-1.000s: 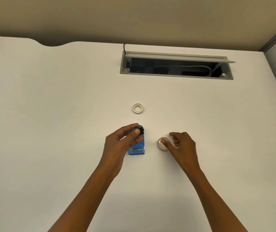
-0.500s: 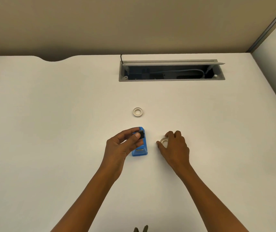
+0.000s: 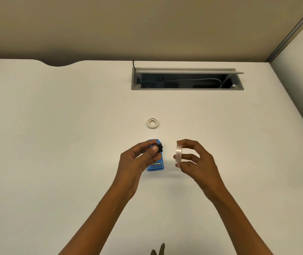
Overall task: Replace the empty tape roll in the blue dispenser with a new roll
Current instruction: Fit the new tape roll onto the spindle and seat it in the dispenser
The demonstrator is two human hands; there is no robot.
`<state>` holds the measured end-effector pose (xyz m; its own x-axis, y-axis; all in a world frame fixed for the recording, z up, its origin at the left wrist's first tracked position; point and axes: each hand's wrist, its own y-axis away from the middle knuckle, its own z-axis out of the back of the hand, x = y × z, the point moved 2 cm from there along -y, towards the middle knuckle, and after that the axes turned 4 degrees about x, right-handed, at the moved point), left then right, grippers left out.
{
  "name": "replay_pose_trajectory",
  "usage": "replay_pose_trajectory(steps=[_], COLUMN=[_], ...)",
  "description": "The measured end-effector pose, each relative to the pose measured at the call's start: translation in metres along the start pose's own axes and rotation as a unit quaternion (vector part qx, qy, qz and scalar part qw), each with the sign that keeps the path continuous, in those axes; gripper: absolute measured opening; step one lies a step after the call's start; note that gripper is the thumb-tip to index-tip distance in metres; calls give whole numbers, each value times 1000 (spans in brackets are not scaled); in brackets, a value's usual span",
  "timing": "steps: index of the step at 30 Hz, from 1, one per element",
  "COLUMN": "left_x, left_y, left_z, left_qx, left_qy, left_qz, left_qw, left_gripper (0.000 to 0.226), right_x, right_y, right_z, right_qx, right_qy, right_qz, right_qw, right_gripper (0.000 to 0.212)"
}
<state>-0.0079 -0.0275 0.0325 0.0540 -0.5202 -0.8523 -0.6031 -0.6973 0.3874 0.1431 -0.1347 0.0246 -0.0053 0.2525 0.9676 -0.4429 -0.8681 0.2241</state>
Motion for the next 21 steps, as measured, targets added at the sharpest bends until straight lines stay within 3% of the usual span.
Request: replay_pose_trajectory(steps=[3, 7, 12, 21], left_x=[-5, -10, -15, -27], left_y=[4, 11, 15, 14], left_z=[0, 4, 5, 2], left_qx=[9, 25, 48, 34], left_qy=[-3, -9, -35, -70], left_qz=[-8, -14, -8, -14], left_qw=[1000, 1000, 998, 997], left_gripper=[29, 24, 30, 34], right_x=[10, 18, 28, 34], right_y=[5, 7, 9, -4], right_z=[-10, -19, -21, -21], right_qx=[45, 32, 65, 88], right_qy=[-77, -98, -120, -64], right_qz=[7, 20, 57, 94], right_qw=[996, 995, 989, 990], right_gripper=[45, 32, 52, 57])
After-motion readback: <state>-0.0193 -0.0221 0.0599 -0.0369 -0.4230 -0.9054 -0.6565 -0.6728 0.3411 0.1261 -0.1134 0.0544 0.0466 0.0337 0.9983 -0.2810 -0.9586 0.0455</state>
